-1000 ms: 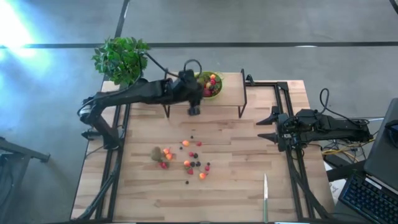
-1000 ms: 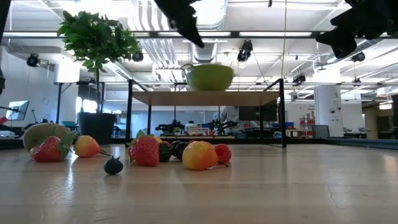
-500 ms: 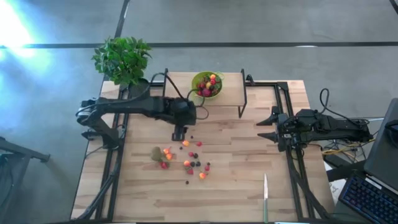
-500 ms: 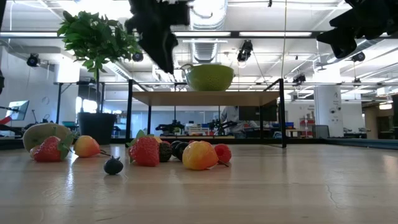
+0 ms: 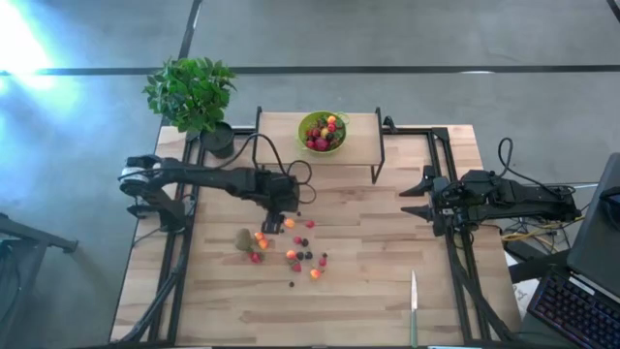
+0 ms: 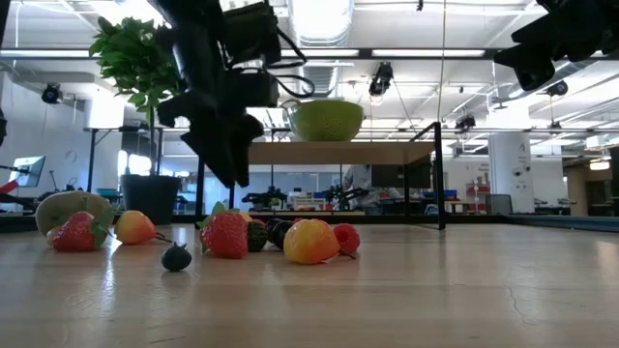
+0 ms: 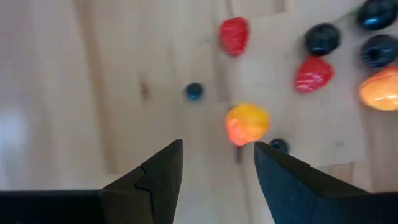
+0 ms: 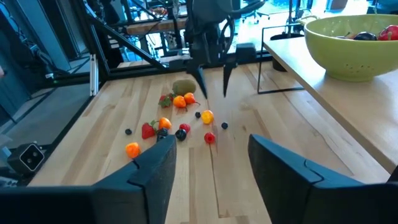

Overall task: Pick & Place Fruit
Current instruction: Put the yellow peach into the green strainer bowl on the shelf

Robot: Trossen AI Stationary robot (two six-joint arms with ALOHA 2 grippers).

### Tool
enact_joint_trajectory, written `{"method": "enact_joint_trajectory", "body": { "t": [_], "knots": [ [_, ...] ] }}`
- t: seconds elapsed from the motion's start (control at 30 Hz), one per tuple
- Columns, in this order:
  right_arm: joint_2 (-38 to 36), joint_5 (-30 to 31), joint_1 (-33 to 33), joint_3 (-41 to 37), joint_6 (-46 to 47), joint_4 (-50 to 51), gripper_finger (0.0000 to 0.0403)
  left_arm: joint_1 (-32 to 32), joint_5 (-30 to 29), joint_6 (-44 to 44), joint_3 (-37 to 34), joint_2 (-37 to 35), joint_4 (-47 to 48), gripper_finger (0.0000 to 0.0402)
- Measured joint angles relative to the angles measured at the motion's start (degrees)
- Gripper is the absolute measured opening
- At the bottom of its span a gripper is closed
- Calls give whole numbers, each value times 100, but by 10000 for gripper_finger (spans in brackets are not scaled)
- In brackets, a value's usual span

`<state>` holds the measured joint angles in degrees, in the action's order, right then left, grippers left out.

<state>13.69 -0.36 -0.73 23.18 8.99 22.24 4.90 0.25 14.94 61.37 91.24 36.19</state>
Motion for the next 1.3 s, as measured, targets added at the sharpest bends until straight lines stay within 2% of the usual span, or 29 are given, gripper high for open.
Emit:
{"method": "enact_joint_trajectory", "body": {
  "t": [0.1,0.53,0.97,1.3],
  "knots": [
    [0,0,0,0,0,0,188,-34,291,-101,-231,0,-406,202],
    [0,0,0,0,0,0,160,-253,335,-261,-827,28,-1334,202],
    [-2,0,0,0,0,0,119,-362,227,-21,-889,632,-1781,202],
    [-2,0,0,0,0,0,83,-362,234,22,-851,697,-1780,184]
  ]
}}
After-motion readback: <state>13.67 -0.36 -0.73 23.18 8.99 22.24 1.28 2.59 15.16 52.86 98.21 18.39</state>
